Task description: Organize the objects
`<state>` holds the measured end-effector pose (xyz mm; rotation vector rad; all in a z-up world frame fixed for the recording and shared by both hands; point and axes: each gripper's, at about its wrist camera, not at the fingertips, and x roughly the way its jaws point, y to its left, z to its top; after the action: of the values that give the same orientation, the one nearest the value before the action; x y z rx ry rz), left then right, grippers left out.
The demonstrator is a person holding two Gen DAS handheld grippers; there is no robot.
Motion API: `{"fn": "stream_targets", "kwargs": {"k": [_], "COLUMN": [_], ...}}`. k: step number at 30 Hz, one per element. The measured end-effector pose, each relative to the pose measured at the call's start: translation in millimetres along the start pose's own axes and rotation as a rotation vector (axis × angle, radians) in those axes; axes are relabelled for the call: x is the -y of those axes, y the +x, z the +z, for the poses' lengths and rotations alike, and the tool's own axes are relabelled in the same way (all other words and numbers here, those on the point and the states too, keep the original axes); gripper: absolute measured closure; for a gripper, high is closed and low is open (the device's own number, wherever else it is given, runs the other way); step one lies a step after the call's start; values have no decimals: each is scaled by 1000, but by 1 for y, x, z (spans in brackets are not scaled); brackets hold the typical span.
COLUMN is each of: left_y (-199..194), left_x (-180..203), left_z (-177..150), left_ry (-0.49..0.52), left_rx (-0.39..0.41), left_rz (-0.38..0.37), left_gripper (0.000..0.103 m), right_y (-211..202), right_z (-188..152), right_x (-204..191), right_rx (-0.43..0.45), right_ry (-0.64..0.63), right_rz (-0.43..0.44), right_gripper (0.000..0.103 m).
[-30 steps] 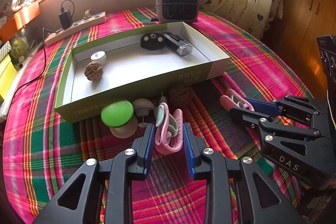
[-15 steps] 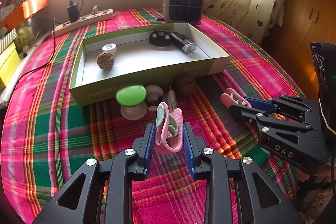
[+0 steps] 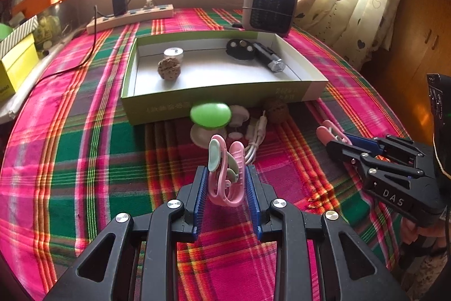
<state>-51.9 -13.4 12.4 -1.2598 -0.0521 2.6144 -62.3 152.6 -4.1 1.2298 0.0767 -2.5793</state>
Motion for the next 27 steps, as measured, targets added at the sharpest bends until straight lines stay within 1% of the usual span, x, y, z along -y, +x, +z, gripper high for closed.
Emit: {"fn": "stream_targets", "kwargs": {"k": [8, 19, 21, 23, 25, 27], "left_y": [3, 5, 5, 6, 7, 8], "left_x": [-10, -5, -5, -5, -5, -4], "left_z": [0, 0, 1, 1, 2, 2], "left_ry": [-18, 30, 34, 37, 42, 43], "left_rx": [-10, -11, -7, -5, -4, -1], "left_rz": [6, 42, 51, 63, 75, 82], "left_gripper": [78, 76, 76, 76, 76, 76], "right_y": [1, 2, 3, 3, 4, 5], "right_z": [1, 3, 3, 4, 4, 5], "right_x": [1, 0, 0, -2, -5, -7], "right_rx": [0, -1, 0, -1, -3, -5], "right_ry": [0, -9, -9, -15, -31, -41], "right_rz": [-4, -12, -9, -3, -9, -23], "right_gripper": [79, 79, 76, 67, 64, 64]}}
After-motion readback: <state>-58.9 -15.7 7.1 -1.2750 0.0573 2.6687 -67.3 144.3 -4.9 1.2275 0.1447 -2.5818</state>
